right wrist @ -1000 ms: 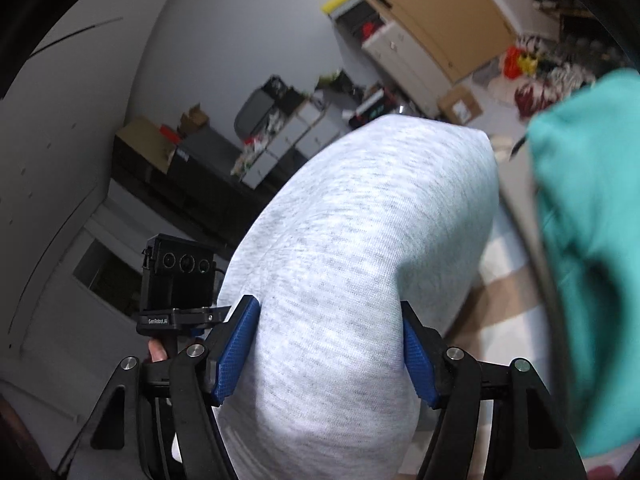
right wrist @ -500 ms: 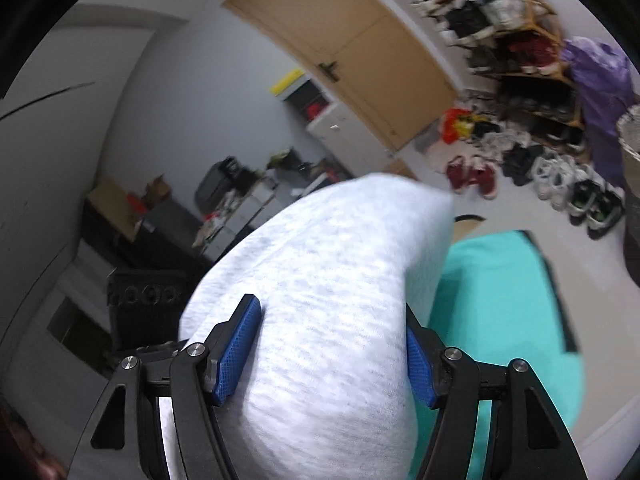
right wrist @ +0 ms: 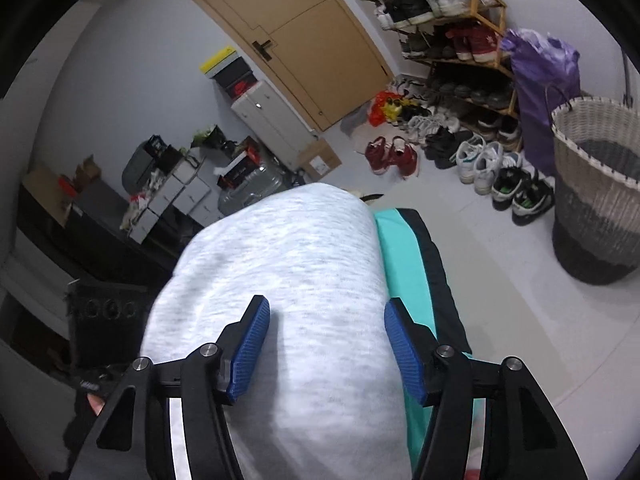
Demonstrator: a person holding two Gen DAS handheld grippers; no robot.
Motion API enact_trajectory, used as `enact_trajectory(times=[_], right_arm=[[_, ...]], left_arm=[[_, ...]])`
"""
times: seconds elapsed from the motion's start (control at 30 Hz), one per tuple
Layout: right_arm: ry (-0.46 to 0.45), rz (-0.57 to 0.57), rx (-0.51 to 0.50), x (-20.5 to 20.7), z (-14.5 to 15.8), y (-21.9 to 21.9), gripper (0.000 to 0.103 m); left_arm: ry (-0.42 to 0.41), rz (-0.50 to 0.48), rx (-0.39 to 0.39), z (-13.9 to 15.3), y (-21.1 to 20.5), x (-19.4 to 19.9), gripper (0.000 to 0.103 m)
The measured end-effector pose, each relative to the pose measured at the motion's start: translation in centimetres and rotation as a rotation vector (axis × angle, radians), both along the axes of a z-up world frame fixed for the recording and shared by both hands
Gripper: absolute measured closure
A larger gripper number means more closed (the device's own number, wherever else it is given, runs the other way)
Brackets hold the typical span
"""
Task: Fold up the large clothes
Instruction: 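Lift the hoodie bundle with both tools and carry it toward the teal garment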
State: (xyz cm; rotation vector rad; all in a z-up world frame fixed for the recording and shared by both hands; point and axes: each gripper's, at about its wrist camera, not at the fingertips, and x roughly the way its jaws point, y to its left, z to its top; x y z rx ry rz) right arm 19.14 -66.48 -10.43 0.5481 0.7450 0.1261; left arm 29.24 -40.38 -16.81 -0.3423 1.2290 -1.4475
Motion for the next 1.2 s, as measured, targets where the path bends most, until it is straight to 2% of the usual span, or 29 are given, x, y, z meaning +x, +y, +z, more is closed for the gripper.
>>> enact_trajectory(times=[0.03,0.1,0.13,0.17,0.2,0.23,0.3,0.33,0.43,0.53,0.63,0.73,0.77,0.83,0.97,1.07,1.1,1.13,1.17,1.2], right_arm=[[-0.029,-0.001,-0.013,-0.6,0.9,0.3,0.043],[-0.076,0.015,-0.052,-2.3,3.2,2.1,0.029],[-0.067,0.038,-0.089,-2.8,3.6,3.4,0.020],[-0.052,0.058,-0.133,-3.0,3.7,4.9,0.019],[-0.036,0.095,-0.189,-3.5,3.5,6.8,0.019],[-0.021,0.112,-0.228,-3.4,3.0,7.8,0.020],[0.042,0.078,-0.420,-3.2,1.2,10.7,0.019],[0.063,0.062,-0.480,-3.0,0.7,11.6,0.017],[0.094,0.052,-0.512,-2.4,0.0,12.5,0.015],[0.102,0.041,-0.603,-1.7,-0.6,13.5,0.015],[0.110,0.014,-0.595,-1.5,-0.8,13.3,0.012],[0.113,0.012,-0.586,-1.6,-0.6,13.4,0.011],[0.114,0.012,-0.584,-1.6,-0.5,13.4,0.011],[0.111,0.011,-0.577,-1.6,-0.5,13.3,0.011],[0.100,0.014,-0.565,-1.7,-0.3,13.2,0.010],[0.069,0.022,-0.532,-2.2,-0.1,12.9,0.009],[0.054,0.020,-0.518,-2.3,-0.1,12.7,0.010],[0.046,0.016,-0.510,-2.4,0.0,12.5,0.010],[0.030,0.013,-0.501,-2.6,0.0,12.2,0.011],[0.015,0.007,-0.488,-2.8,0.0,11.9,0.011]], left_arm=[[0.008,0.005,0.005,0.1,0.4,0.3,0.070],[0.014,0.012,0.028,0.6,0.9,0.6,0.069],[0.015,0.011,0.036,0.7,1.3,0.7,0.068],[0.016,0.011,0.048,0.7,1.8,0.7,0.063],[0.019,0.017,0.054,0.6,2.2,0.8,0.053],[0.027,0.033,0.069,0.4,3.1,0.8,0.038],[0.030,0.055,0.094,0.0,4.3,0.7,0.026],[0.027,0.060,0.105,-0.6,5.0,0.6,0.026],[0.019,0.094,0.117,-2.2,8.1,0.5,0.026],[0.037,0.139,0.138,-4.8,11.0,0.8,0.026],[0.110,0.180,0.145,-8.1,12.7,0.8,0.026],[0.192,0.195,0.147,-11.4,12.5,0.6,0.026],[0.219,0.193,0.138,-12.1,12.2,0.8,0.026],[0.274,0.172,0.070,-13.0,11.2,0.8,0.026],[0.304,0.102,-0.033,-12.9,8.5,0.8,0.026],[0.254,0.087,-0.024,-10.9,7.2,0.8,0.026],[0.210,0.078,-0.023,-9.5,6.8,0.6,0.030],[0.159,0.069,-0.013,-8.1,6.5,0.4,0.046],[0.067,0.066,0.014,-6.0,6.2,0.1,0.053],[0.016,0.055,0.014,-4.7,6.0,-0.1,0.055]])
